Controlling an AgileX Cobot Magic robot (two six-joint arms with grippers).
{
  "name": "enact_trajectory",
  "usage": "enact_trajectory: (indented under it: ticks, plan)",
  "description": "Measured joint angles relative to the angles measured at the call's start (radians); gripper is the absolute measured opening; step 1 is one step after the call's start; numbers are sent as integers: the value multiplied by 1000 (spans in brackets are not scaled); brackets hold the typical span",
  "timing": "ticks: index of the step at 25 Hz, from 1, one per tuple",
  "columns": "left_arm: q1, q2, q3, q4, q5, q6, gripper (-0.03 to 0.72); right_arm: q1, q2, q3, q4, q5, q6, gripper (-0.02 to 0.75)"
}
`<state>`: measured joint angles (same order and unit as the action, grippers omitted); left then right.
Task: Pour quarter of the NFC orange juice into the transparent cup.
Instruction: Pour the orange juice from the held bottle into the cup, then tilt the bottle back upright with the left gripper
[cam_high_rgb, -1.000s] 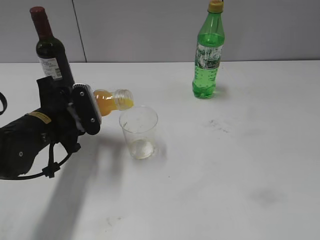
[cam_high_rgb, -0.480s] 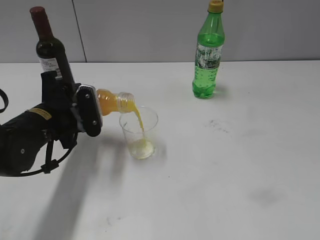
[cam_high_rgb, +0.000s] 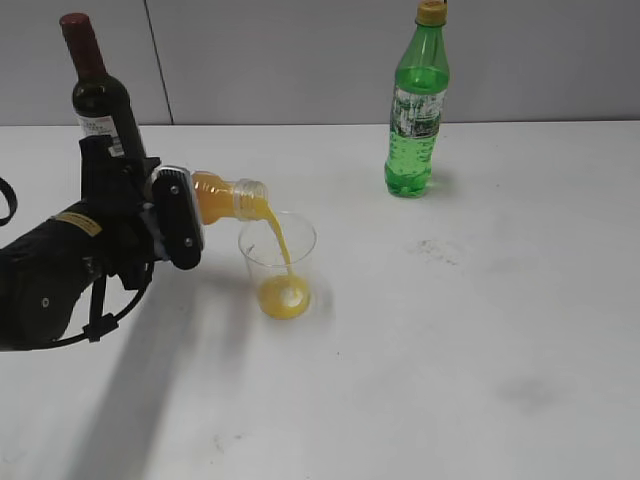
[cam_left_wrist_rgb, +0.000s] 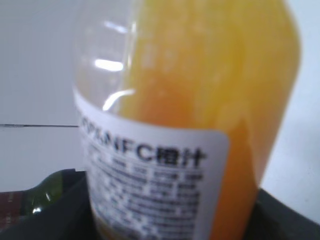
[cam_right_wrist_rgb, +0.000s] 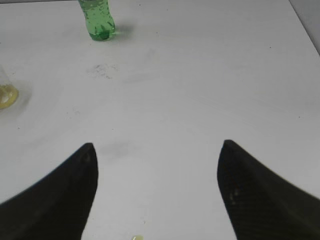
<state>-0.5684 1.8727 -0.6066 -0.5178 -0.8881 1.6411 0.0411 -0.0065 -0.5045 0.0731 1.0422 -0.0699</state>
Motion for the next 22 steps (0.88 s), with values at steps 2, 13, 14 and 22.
enact_trajectory:
  ticks: [2, 13, 14, 22]
  plan:
    - [0, 0, 0, 0, -11, 12, 468, 0, 0, 0, 0, 0, 0, 572]
    - [0, 0, 0, 0, -14, 46, 468, 0, 0, 0, 0, 0, 0, 572]
    - [0, 0, 0, 0, -14, 46, 468, 0, 0, 0, 0, 0, 0, 572]
    - [0, 0, 0, 2, -34, 47, 468, 0, 0, 0, 0, 0, 0, 572]
